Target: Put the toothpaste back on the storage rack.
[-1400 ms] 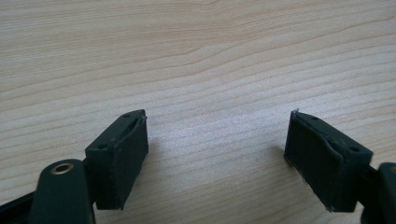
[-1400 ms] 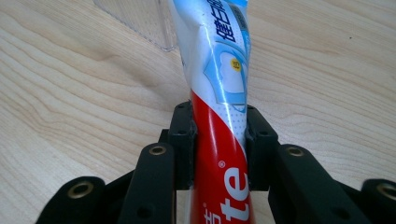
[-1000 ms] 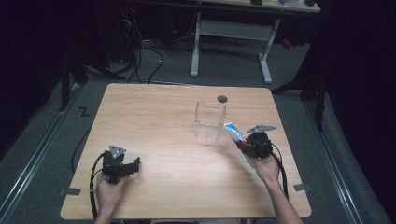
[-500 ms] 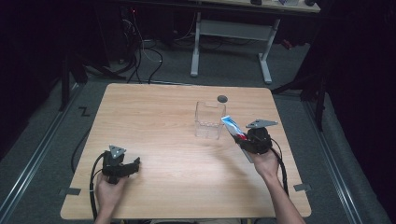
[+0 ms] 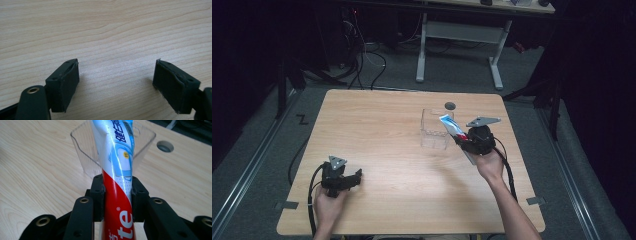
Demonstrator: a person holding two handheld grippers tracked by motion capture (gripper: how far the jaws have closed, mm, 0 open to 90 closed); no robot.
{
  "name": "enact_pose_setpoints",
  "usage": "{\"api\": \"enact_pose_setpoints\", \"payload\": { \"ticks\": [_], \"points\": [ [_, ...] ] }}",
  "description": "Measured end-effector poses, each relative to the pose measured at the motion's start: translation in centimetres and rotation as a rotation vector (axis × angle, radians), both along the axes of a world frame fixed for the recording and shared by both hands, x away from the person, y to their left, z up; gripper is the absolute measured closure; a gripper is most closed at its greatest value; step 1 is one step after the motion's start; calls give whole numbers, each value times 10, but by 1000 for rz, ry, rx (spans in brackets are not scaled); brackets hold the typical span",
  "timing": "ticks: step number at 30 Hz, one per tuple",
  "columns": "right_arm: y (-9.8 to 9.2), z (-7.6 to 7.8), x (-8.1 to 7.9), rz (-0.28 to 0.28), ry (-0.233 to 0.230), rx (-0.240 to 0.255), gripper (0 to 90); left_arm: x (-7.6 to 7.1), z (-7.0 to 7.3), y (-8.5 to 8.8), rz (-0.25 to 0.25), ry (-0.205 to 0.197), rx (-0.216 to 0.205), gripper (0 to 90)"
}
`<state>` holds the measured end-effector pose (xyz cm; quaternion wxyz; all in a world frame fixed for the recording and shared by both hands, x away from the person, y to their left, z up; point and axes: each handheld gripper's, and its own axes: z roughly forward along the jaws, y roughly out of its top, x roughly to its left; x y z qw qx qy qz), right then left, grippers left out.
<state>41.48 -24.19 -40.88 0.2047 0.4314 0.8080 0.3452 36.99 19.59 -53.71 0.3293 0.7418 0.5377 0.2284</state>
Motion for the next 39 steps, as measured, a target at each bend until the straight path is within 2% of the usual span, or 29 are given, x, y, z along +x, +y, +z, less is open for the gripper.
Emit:
{"api": "enact_pose_setpoints", "payload": {
  "ticks": [4,11,15,18,20,23,32,39],
  "points": [
    [8,9,8,15,-8,32,698,0,0,0,-3,2,2,211],
    [24,21,19,43,-26,19,697,0,0,0,-3,2,0,208],
    [27,29,24,41,-35,45,697,0,0,0,-4,2,1,207],
    [29,35,32,41,-37,87,697,0,0,0,-3,2,0,207],
    [30,37,36,39,-39,99,697,0,0,0,-3,2,-1,208],
    [30,40,43,36,-30,121,697,0,0,0,-2,1,-2,208],
    [30,43,61,10,-12,125,695,0,0,0,-3,1,-1,208],
    [33,43,72,-1,-16,123,696,0,0,0,-6,2,1,204]
  ]
}}
